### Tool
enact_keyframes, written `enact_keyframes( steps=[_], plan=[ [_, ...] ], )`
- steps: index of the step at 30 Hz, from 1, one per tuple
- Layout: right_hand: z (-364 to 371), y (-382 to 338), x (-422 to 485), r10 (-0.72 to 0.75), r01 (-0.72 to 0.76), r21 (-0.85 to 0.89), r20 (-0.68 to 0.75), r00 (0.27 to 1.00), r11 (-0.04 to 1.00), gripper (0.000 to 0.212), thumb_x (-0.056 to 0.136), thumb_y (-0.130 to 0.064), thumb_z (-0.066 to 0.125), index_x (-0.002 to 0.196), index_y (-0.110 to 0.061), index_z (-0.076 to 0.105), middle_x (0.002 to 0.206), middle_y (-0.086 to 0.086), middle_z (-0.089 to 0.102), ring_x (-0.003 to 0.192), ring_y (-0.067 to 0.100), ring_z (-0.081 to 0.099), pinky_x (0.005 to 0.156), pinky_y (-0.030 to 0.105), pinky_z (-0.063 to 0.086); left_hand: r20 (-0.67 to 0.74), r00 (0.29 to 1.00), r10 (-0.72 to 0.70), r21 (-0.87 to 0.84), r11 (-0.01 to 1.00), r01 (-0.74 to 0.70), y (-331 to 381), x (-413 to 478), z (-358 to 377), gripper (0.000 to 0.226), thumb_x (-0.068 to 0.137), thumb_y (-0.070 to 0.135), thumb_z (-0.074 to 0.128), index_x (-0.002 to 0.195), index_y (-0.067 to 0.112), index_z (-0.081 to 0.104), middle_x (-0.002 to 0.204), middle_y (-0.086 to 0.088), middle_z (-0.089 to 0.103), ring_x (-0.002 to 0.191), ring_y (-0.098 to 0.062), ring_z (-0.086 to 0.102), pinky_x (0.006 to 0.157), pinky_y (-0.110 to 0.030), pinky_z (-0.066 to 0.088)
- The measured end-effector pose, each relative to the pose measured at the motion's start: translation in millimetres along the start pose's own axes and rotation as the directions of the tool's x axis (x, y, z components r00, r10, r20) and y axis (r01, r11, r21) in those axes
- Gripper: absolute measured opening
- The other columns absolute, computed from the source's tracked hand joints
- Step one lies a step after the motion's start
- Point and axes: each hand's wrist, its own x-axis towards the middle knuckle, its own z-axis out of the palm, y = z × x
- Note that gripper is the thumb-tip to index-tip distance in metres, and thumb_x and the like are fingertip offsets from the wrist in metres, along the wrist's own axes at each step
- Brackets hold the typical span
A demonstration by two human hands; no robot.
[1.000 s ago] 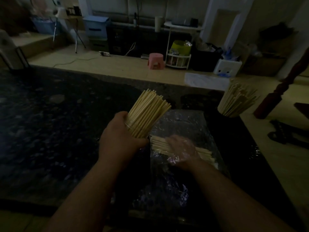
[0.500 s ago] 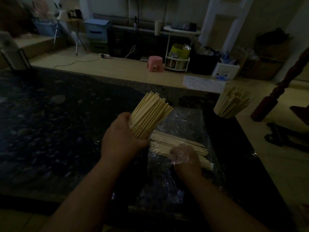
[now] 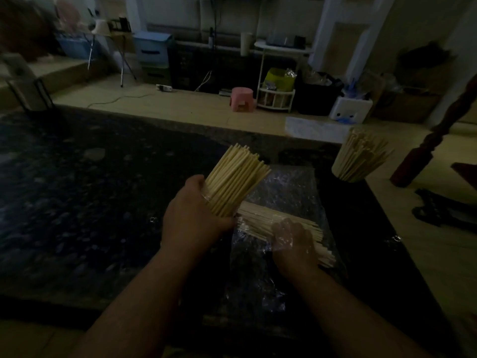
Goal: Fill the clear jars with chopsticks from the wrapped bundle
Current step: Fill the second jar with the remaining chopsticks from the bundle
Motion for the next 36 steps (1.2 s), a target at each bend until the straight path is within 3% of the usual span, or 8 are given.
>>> enact_keyframes(
  steps=[5,10,13,18,27,29,32,36],
  plan=[
    [9,-1,-17,-0.010,0.012,-0.125,0.022,1.000,0.992,0.050,0.101,-0.036,0.033,0.149,-0.021,0.026,0.153,0.005,0.029,0.138,0.025,0.028,0.115,0.035,0.014,-0.013,0.998,-0.066,-0.005,0.998,0.066,4,-6,-4,0.118,0.056,0.039,0.089,0.151,0.020,0.022,0.142,-0.004,0.046,0.126,-0.023,0.047,0.100,-0.040,0.042],
    [7,-2,-33,-0.045,0.046,-0.092,0.011,0.999,0.995,0.045,0.105,-0.030,0.025,0.150,-0.027,0.026,0.147,0.004,0.041,0.130,0.024,0.042,0.109,0.034,0.030,0.065,0.992,-0.106,-0.023,0.994,0.108,2,-9,-9,0.090,0.059,0.040,0.088,0.133,0.017,0.043,0.115,0.000,0.053,0.092,-0.009,0.044,0.071,-0.024,0.037],
    [1,-5,-45,-0.082,0.082,-0.007,-0.045,0.996,0.997,0.035,0.103,-0.032,0.032,0.135,-0.028,0.045,0.123,0.002,0.060,0.107,0.024,0.059,0.085,0.033,0.047,0.081,0.991,-0.103,0.005,0.995,0.103,1,-15,-9,0.092,0.059,0.041,0.088,0.134,0.019,0.041,0.119,-0.002,0.055,0.096,-0.011,0.048,0.075,-0.026,0.041],
    [-25,-9,-65,-0.069,0.066,-0.051,-0.042,0.997,0.996,0.034,0.092,-0.049,0.042,0.102,-0.023,0.062,0.103,0.003,0.067,0.092,0.025,0.063,0.066,0.030,0.040,0.060,0.998,-0.016,0.067,0.998,0.012,4,-25,-13,0.092,0.055,0.040,0.089,0.133,0.024,0.042,0.109,0.005,0.052,0.093,-0.008,0.045,0.076,-0.029,0.040],
    [-87,-7,-72,-0.064,0.065,-0.006,-0.212,0.975,0.998,0.036,0.092,-0.051,0.040,0.102,-0.023,0.061,0.106,0.005,0.066,0.098,0.027,0.061,0.071,0.031,0.041,0.026,0.998,-0.059,0.083,0.995,0.057,-4,-24,-21,0.094,0.055,0.035,0.091,0.134,0.023,0.041,0.120,-0.002,0.056,0.097,-0.014,0.049,0.079,-0.033,0.043],
    [-96,-7,-74,-0.058,0.070,0.027,-0.318,0.946,0.997,0.033,0.091,-0.048,0.041,0.091,-0.021,0.061,0.096,0.004,0.066,0.090,0.027,0.061,0.063,0.031,0.033,0.024,0.998,-0.051,0.095,0.994,0.048,-4,-24,-20,0.095,0.055,0.034,0.091,0.134,0.022,0.042,0.120,-0.003,0.057,0.099,-0.017,0.052,0.081,-0.034,0.045],
    [-103,-3,-70,-0.147,0.199,0.025,-0.587,0.796,0.980,0.034,0.085,-0.041,0.042,0.066,-0.016,0.054,0.070,0.005,0.055,0.066,0.029,0.053,0.056,0.028,0.024,0.023,1.000,-0.015,0.119,0.993,0.012,-1,-25,-17,0.093,0.054,0.032,0.091,0.133,0.023,0.044,0.118,-0.002,0.058,0.098,-0.016,0.053,0.080,-0.033,0.045],
    [-109,-3,-68,-0.032,0.365,0.304,-0.729,0.684,0.880,0.030,0.094,-0.039,0.037,0.073,-0.020,0.047,0.079,0.004,0.046,0.064,0.023,0.046,0.054,0.033,0.036,0.058,0.996,0.061,0.162,0.984,-0.070,2,-27,-15,0.090,0.052,0.032,0.091,0.130,0.024,0.045,0.112,0.002,0.058,0.092,-0.011,0.049,0.076,-0.029,0.041]
  ],
)
